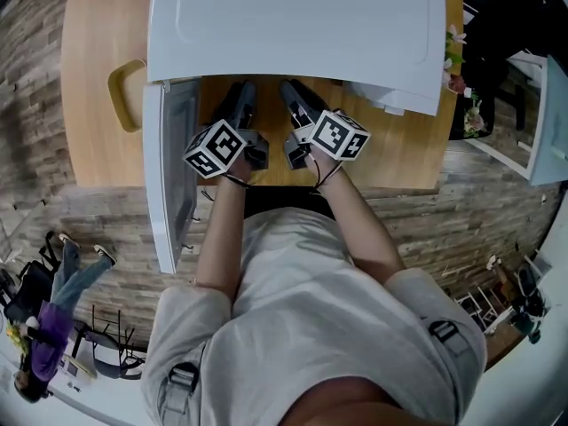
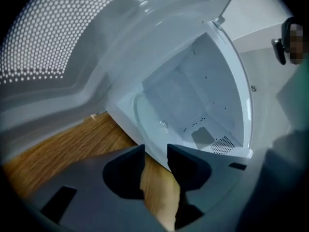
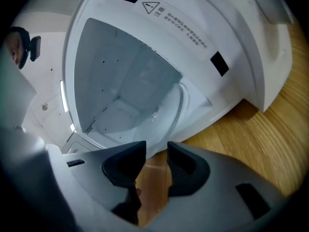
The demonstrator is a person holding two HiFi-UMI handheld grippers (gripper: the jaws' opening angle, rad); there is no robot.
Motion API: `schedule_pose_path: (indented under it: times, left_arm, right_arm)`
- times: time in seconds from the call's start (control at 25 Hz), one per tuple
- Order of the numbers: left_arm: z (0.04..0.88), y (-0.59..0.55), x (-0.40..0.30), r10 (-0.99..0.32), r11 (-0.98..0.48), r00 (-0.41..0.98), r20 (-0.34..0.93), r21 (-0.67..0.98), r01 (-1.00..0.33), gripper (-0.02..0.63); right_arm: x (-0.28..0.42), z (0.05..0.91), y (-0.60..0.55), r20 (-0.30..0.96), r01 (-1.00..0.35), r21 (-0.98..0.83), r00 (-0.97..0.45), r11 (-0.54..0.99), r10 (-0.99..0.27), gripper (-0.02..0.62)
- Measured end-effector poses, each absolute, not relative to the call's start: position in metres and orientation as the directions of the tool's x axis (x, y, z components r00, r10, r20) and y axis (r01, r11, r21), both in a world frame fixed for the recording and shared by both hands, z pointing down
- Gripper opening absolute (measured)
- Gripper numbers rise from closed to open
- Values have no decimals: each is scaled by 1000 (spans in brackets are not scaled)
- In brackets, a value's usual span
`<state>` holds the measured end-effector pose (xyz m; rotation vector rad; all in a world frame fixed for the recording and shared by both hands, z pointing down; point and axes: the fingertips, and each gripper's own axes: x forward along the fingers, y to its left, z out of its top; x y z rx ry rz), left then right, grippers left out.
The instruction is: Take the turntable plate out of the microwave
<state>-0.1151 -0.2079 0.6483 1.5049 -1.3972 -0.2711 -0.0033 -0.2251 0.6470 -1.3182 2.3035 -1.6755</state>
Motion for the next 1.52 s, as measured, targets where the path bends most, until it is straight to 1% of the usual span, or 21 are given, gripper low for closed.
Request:
schedule_pose_path:
  times: [0.28,0.56,0.68,0.76,0.84,0.96,1.08,1.52]
  left_arm:
    - [655,-216,-117,-849,207,308,430,806,-555,164]
    - [659,-221,-120,-849,209,306,431,806,-553,160]
    - [659,-222,-121,-848,214,305,434,806,-552,141]
    - [659,-222,-121,-846,216,306,436,807,-550,108]
    - [659,-222,-121,-845,216,312,434,811,-544,100]
    - [657,-220,-122,-843,215,310,440,804,-554,98]
    - [656,-220,-119,-845,207,312,435,803,-559,98]
    - [652,-198,-115,-836,210,318,448,795,-569,103]
  right_arm:
    - [-14,647,-230,425,-575,-816,-668,61,-611,147]
    - [-18,651,-233,426,-565,-824,-668,42,-610,141]
    - [-18,654,-232,432,-568,-823,-665,36,-609,123]
    - [-17,655,-232,441,-578,-815,-665,42,-603,98]
    - [-17,655,-231,452,-593,-804,-665,53,-595,104]
    - [-11,657,-231,469,-615,-787,-652,54,-596,100]
    - [-11,653,-231,451,-606,-793,-660,70,-601,100]
    - [-5,648,-214,464,-630,-771,-661,99,-589,101]
